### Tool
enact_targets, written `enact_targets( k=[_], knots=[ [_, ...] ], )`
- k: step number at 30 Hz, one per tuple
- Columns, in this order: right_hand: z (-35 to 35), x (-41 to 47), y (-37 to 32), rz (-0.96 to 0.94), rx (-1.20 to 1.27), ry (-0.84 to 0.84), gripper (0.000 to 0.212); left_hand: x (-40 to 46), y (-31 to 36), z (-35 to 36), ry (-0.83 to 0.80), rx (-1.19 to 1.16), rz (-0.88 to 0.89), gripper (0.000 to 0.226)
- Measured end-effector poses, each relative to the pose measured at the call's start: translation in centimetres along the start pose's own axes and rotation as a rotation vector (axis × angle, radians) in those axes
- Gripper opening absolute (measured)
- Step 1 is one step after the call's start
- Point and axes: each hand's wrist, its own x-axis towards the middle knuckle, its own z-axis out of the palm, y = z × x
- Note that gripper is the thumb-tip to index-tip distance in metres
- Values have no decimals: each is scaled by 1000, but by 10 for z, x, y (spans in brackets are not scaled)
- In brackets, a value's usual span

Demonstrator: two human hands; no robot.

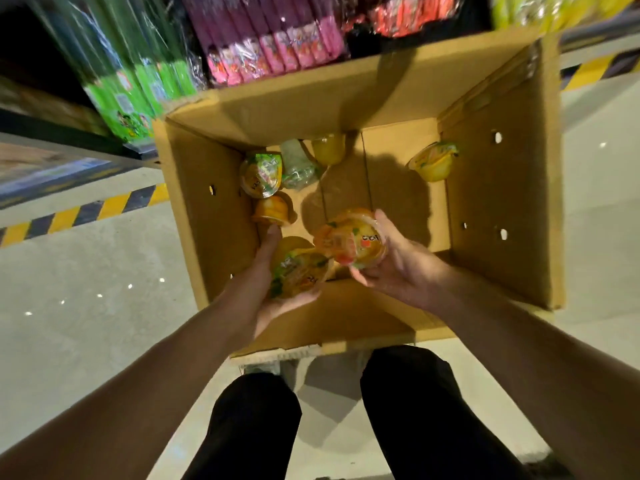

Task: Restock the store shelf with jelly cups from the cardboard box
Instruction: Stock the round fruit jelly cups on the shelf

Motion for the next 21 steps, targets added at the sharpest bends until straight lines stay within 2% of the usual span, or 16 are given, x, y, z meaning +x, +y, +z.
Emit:
enact_targets(
  k=[2,5,8,10,12,13,15,16,18,20,21],
  knots=[
    [11,-53,-7,-63,-34,-5,55,-46,8,5,-43,-80,-26,93],
    [34,-141,-22,-152,-97,13,53,-136,18,9,-261,-21,-12,97],
    [66,-238,-39,-223,-139,70,52,-231,26,11,-349,144,141,40],
    [92,-306,-52,-264,-140,61,45,-294,31,7,-385,171,149,29],
    [119,-373,-65,-316,-129,19,43,-345,40,0,-493,215,185,21],
    [130,-404,-70,-328,-110,-17,42,-375,41,-3,-510,249,270,27],
    [153,-459,-76,-362,-81,-95,39,-426,47,-10,-529,291,348,59],
    [163,-481,-79,-388,-81,-114,38,-453,47,-12,-547,328,404,66],
    [181,-519,-82,-482,-117,-140,41,-502,49,-19,-559,322,522,53],
    [199,-557,-83,-557,-212,-168,45,-546,51,-30,-486,294,622,37],
    [206,-572,-84,-585,-247,-192,45,-563,53,-38,-466,289,685,37]
  ],
)
